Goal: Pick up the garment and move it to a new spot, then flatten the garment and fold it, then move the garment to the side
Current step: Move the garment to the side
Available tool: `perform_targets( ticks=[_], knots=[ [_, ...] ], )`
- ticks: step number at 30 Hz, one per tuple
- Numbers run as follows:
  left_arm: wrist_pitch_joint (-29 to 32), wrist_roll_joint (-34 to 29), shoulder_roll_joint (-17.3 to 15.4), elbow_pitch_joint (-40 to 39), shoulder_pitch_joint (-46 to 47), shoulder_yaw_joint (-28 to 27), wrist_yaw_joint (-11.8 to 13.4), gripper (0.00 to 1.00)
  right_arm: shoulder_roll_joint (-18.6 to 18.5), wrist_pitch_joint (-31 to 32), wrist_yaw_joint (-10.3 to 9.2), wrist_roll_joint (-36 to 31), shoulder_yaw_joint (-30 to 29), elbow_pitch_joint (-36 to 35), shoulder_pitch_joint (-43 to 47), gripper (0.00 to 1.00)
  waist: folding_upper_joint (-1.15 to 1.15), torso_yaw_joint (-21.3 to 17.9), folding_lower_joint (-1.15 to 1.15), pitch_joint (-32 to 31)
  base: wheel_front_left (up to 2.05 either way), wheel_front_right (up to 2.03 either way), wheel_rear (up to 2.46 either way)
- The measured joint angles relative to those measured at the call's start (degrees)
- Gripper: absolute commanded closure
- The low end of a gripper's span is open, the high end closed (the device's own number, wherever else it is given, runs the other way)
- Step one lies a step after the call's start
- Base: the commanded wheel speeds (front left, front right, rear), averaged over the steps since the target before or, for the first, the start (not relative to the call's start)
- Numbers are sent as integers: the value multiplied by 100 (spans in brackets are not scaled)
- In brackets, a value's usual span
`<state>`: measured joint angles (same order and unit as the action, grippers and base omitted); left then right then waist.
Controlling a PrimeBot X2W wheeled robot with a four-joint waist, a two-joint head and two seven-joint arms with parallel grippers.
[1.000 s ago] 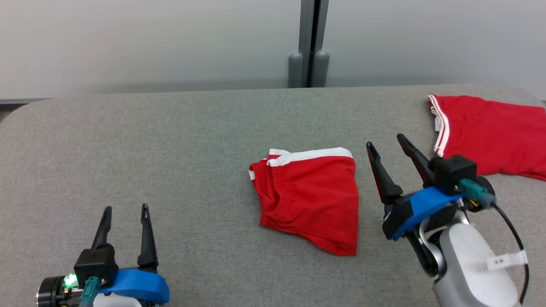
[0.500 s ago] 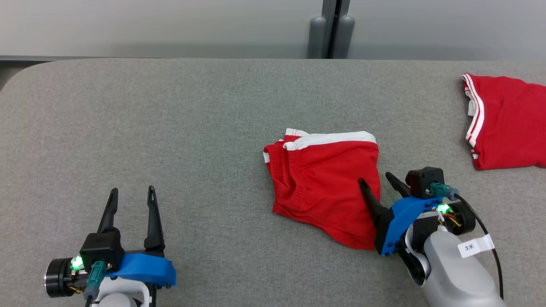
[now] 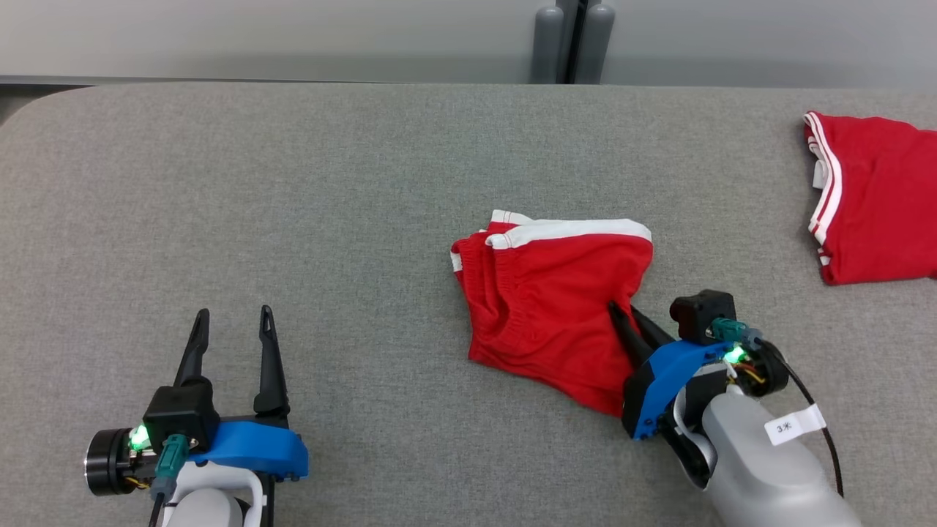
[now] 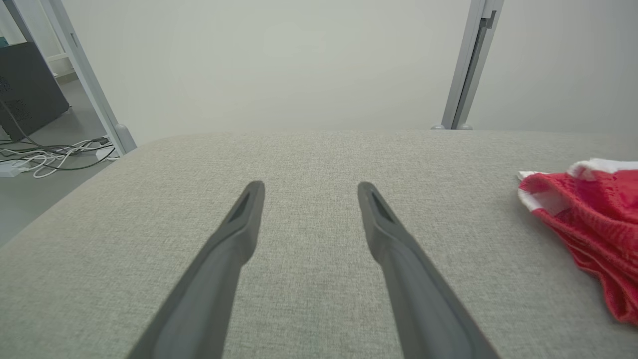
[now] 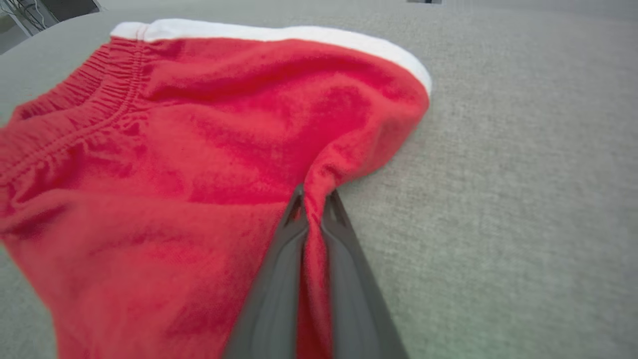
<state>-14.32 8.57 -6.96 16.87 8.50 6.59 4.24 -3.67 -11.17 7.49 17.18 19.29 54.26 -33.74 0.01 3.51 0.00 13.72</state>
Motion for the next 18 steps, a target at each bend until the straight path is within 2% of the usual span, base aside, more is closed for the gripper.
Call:
perform_targets(
  ticks=[5,10,18],
  knots=[
    [-41,1,12,32,25,68,-24,0,-514,-99,0,-187,500,40,-520,100,0,-15,0,-17,0,0,0],
    [-51,-1,24,-36,184,140,-53,0,-1128,-3,0,-353,1248,-55,-1127,100,0,-121,0,181,0,0,0],
    [-67,-100,-24,-293,465,170,-46,0,-2307,34,1,66,2218,-554,-2282,100,0,-649,1,816,0,0,0]
  ],
)
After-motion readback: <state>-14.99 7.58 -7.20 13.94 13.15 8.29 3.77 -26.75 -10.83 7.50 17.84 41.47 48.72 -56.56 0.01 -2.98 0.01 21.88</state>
